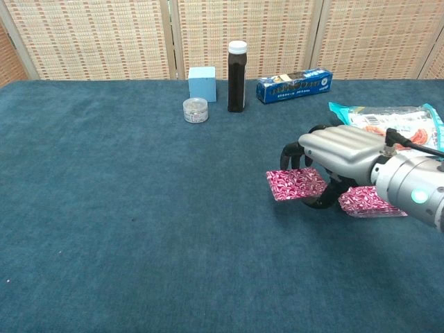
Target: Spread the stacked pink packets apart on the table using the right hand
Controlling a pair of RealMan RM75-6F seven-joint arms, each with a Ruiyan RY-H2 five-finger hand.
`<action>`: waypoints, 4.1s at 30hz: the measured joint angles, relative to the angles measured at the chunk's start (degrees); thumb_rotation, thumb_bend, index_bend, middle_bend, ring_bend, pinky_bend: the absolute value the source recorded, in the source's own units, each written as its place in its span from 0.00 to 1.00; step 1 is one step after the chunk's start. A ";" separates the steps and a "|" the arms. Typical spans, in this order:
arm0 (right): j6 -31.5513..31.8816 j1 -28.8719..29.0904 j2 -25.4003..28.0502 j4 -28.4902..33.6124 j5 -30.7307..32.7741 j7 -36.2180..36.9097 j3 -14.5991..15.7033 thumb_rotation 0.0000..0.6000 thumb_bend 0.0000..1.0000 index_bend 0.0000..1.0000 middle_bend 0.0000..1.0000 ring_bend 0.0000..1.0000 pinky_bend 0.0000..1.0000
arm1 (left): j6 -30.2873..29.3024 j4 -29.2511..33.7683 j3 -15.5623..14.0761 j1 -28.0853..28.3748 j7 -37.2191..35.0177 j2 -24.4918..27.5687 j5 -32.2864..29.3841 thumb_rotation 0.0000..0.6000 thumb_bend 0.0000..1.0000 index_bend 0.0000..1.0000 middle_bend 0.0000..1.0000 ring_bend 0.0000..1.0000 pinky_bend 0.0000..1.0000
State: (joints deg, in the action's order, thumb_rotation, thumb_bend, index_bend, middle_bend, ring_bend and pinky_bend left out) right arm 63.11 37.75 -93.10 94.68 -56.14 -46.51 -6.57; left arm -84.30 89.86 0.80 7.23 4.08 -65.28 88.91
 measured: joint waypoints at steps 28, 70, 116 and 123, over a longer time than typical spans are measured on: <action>1.00 -2.20 11.76 4.74 -1.75 0.97 8.03 1.00 0.26 0.00 0.13 0.06 0.00 | 0.33 -0.33 0.02 -0.09 -0.11 -0.04 -0.56 1.00 0.49 0.00 0.00 0.00 0.08; -3.18 -3.57 9.72 -2.73 0.73 3.55 7.45 1.00 0.26 0.20 0.20 0.12 0.00 | 1.09 0.35 -0.12 0.10 1.60 -0.54 -0.71 1.00 0.49 0.00 0.00 0.00 0.08; 0.68 -5.38 6.00 -6.07 -2.37 3.37 6.11 1.00 0.26 0.54 0.44 0.30 0.01 | 1.52 0.29 -0.02 0.30 2.28 -0.79 -1.30 1.00 0.49 0.00 0.00 0.00 0.08; 0.06 -5.48 5.92 -6.38 -2.11 3.57 5.97 1.00 0.26 0.55 0.44 0.30 0.01 | 1.34 0.52 -0.02 0.26 2.38 -0.69 -1.19 1.00 0.49 0.00 0.00 0.00 0.08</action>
State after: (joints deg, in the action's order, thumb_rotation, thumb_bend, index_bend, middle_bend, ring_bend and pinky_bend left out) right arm 63.17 32.27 -87.18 88.30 -58.25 -42.94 -0.59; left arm -82.96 90.38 0.79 7.49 6.47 -65.97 87.72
